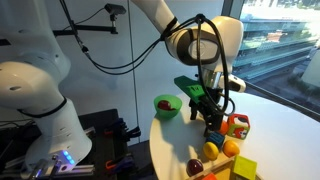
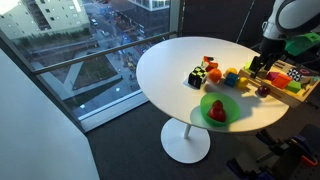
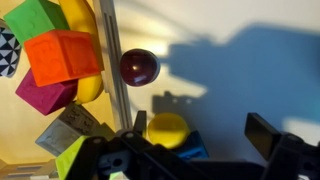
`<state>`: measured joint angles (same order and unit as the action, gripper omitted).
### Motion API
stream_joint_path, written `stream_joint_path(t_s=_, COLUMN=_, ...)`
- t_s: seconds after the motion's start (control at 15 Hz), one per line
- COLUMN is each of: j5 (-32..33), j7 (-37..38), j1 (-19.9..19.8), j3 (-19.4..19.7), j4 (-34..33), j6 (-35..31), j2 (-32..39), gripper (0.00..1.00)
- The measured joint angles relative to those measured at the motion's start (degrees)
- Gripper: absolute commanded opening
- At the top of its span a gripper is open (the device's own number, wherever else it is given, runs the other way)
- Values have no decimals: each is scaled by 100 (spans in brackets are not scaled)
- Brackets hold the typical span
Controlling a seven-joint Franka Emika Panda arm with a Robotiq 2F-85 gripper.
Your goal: Put the lemon in the bowl, then move the bowl from the edge
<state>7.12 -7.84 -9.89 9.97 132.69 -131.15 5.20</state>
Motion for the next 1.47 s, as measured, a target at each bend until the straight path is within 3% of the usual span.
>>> stream_joint_path(t_s=0.93, j5=-799, j7=-2142, j1=-188, j3=-213, j4=-82, j6=-1350, j2=850, gripper=100)
stream_joint_path(t_s=1.47, j5=-799, j7=-2661, j1=-492, j3=-285, j4=-222, j6=-1511, j2=1168, gripper=100)
